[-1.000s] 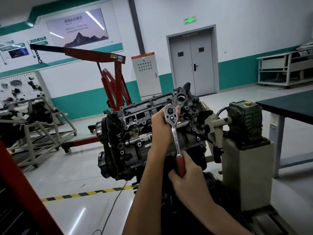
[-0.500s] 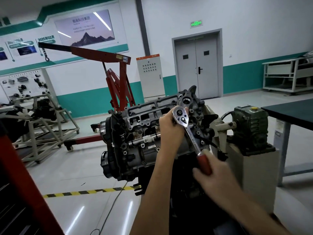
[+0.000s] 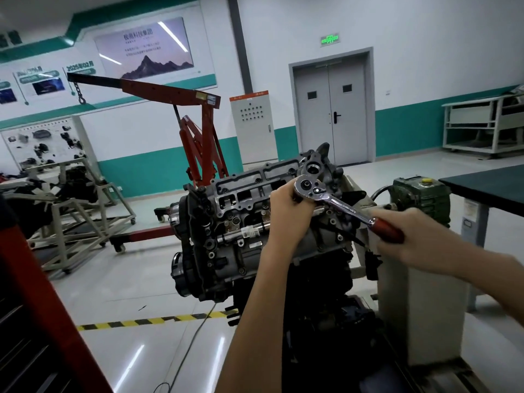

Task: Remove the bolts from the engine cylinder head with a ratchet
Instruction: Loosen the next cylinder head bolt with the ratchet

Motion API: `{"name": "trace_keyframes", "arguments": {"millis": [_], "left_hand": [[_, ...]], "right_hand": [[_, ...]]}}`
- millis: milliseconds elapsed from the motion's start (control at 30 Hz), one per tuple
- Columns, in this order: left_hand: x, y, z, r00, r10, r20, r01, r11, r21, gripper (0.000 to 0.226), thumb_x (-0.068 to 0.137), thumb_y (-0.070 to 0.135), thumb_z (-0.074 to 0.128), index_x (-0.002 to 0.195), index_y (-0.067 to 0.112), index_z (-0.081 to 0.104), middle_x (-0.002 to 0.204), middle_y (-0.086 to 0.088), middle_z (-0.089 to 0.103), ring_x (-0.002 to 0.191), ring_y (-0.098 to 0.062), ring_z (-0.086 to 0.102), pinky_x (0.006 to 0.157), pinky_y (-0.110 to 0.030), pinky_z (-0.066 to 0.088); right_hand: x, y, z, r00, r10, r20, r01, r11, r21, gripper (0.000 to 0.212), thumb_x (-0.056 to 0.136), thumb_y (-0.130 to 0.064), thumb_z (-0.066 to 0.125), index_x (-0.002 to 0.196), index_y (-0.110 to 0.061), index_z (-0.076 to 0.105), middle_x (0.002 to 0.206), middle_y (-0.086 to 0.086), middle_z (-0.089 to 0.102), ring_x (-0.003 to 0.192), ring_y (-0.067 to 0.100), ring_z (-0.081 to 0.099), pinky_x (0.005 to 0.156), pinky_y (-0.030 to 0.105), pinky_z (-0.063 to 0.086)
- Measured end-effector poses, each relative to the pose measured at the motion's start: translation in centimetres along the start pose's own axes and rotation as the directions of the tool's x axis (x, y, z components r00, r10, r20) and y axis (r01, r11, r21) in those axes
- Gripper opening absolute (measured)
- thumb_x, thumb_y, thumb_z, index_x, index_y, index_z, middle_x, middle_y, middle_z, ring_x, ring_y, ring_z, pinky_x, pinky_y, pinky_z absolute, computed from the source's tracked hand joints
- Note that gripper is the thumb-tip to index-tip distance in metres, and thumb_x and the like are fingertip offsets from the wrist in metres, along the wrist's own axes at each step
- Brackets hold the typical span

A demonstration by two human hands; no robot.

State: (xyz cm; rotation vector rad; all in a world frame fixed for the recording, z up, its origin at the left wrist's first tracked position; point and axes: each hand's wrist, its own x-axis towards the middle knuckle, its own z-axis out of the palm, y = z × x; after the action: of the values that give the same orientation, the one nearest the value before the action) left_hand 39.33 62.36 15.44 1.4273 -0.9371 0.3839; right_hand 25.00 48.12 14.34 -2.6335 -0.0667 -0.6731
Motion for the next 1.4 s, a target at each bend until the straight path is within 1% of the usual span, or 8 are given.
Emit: {"name": "trace_keyframes", "arguments": {"millis": [100, 200, 333, 600, 700, 933, 1067, 1400], "left_hand": [[-0.3, -0.3, -0.1, 1.000, -0.013, -0.020, 0.013, 1.000, -0.021, 0.053, 0.088, 0.000, 0.060, 0.050, 0.035, 0.051, 0.046, 0.017, 0.041, 0.050, -0.001, 0.030, 0.052, -0.021, 0.029], [-0.4, 0.1, 0.0, 0.999, 0.003, -0.045, -0.004, 1.000, -0.017, 0.052, 0.090, 0.008, 0.063, 0.050, 0.040, 0.052, 0.046, 0.018, 0.041, 0.051, -0.001, 0.031, 0.052, -0.019, 0.029], [-0.6, -0.2, -0.2, 0.998, 0.021, -0.057, -0.023, 1.000, -0.020, 0.051, 0.092, 0.012, 0.063, 0.053, 0.032, 0.036, 0.051, 0.016, 0.032, 0.056, -0.004, 0.026, 0.052, -0.022, 0.025], [0.3, -0.3, -1.1, 0.997, -0.013, 0.074, 0.009, 0.999, 0.052, 0.045, 0.089, 0.003, 0.062, 0.052, 0.019, 0.039, 0.050, 0.012, 0.036, 0.052, -0.007, 0.028, 0.053, -0.026, 0.027], [0.3, -0.3, -0.5, 0.999, 0.003, 0.054, -0.005, 0.999, 0.050, 0.051, 0.086, -0.004, 0.059, 0.052, 0.029, 0.043, 0.045, 0.014, 0.039, 0.048, -0.002, 0.028, 0.050, -0.021, 0.026], [-0.4, -0.8, 0.7, 0.994, 0.069, -0.080, -0.071, 0.997, -0.030, 0.053, 0.090, 0.005, 0.063, 0.051, 0.036, 0.044, 0.047, 0.016, 0.039, 0.051, 0.000, 0.030, 0.051, -0.018, 0.028], [-0.3, -0.7, 0.5, 0.995, 0.076, -0.069, -0.077, 0.997, -0.011, 0.052, 0.091, 0.010, 0.064, 0.053, 0.035, 0.039, 0.050, 0.013, 0.034, 0.056, -0.002, 0.027, 0.054, -0.024, 0.028], [-0.1, -0.4, -0.8, 1.000, 0.007, -0.012, -0.007, 1.000, 0.021, 0.051, 0.089, 0.001, 0.060, 0.052, 0.027, 0.037, 0.045, 0.015, 0.036, 0.050, -0.002, 0.027, 0.051, -0.023, 0.026]], "right_hand": [[-1.4, -1.9, 3.8, 0.992, 0.097, -0.081, -0.080, 0.978, 0.193, 0.020, 0.076, -0.001, 0.066, 0.080, -0.015, 0.053, 0.056, 0.007, 0.052, 0.045, 0.018, 0.049, 0.047, 0.031, 0.048], [-2.8, -6.2, 9.0, 0.931, 0.264, -0.252, -0.125, 0.879, 0.459, 0.028, 0.075, -0.004, 0.067, 0.071, -0.022, 0.046, 0.049, -0.002, 0.044, 0.041, 0.004, 0.044, 0.040, 0.010, 0.035], [-1.9, -9.9, 12.8, 0.906, 0.349, -0.239, -0.121, 0.755, 0.645, 0.021, 0.080, -0.007, 0.063, 0.079, -0.021, 0.047, 0.055, -0.003, 0.046, 0.044, 0.001, 0.048, 0.041, 0.008, 0.034], [-1.1, -2.1, 0.9, 0.997, 0.022, 0.072, -0.029, 0.995, 0.100, 0.035, 0.075, 0.003, 0.065, 0.079, -0.028, 0.051, 0.058, -0.002, 0.054, 0.047, 0.004, 0.053, 0.049, 0.015, 0.045], [0.1, -0.6, -1.3, 0.999, -0.024, 0.035, 0.025, 0.999, -0.030, 0.026, 0.077, 0.001, 0.065, 0.083, -0.022, 0.056, 0.060, -0.004, 0.055, 0.052, 0.003, 0.056, 0.053, 0.012, 0.046], [-2.7, -6.7, 9.7, 0.919, 0.291, -0.265, -0.121, 0.849, 0.514, 0.036, 0.076, -0.003, 0.067, 0.071, -0.030, 0.045, 0.052, -0.006, 0.044, 0.043, 0.001, 0.046, 0.043, 0.007, 0.033], [-1.9, -9.6, 12.8, 0.913, 0.344, -0.217, -0.093, 0.697, 0.711, 0.024, 0.078, -0.002, 0.059, 0.076, -0.023, 0.049, 0.053, -0.002, 0.045, 0.039, 0.004, 0.042, 0.041, 0.013, 0.036], [0.2, -1.2, -0.6, 0.997, 0.000, 0.081, -0.003, 0.999, 0.043, 0.031, 0.076, -0.002, 0.063, 0.072, -0.029, 0.048, 0.068, 0.005, 0.056, 0.050, 0.015, 0.053, 0.053, 0.029, 0.050]]}}
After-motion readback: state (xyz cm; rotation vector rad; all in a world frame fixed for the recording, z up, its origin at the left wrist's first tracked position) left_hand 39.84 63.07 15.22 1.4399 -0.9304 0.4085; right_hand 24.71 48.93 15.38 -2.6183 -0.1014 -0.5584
